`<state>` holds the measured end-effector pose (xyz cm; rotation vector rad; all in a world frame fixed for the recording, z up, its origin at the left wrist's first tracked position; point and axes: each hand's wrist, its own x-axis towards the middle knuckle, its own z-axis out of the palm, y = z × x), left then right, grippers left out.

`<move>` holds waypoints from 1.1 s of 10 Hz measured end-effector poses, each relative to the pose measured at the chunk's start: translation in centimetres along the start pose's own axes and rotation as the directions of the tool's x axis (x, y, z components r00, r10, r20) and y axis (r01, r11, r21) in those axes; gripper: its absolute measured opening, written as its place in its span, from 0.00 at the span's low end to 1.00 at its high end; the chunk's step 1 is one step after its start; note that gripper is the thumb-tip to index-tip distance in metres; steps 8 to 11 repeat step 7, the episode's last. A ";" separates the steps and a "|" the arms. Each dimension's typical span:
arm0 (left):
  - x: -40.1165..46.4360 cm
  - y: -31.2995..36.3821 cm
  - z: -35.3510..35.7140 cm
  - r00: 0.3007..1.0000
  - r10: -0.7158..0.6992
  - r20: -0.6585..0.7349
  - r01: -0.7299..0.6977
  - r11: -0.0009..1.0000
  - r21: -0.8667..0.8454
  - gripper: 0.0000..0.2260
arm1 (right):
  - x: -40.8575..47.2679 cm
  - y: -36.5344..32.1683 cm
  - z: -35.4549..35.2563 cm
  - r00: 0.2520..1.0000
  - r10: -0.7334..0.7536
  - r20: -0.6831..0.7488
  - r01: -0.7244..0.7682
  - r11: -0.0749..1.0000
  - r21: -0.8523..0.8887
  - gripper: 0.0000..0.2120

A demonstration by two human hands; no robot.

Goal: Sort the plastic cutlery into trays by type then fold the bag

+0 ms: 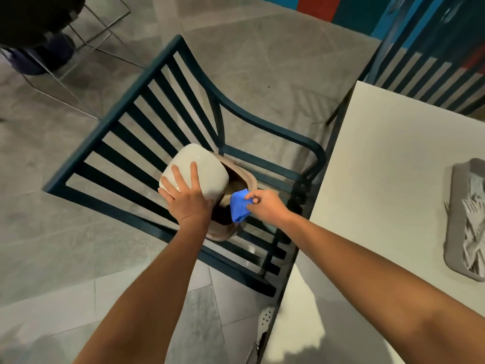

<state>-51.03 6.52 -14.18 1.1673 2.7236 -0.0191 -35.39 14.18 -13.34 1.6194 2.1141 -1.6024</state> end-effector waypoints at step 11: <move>-1.2 3.2 -3.6 0.987 0.031 0.155 -0.014 0.994 -0.112 0.41 | -6.0 -0.4 -5.8 0.990 -0.135 -0.045 0.130 0.987 -0.098 0.12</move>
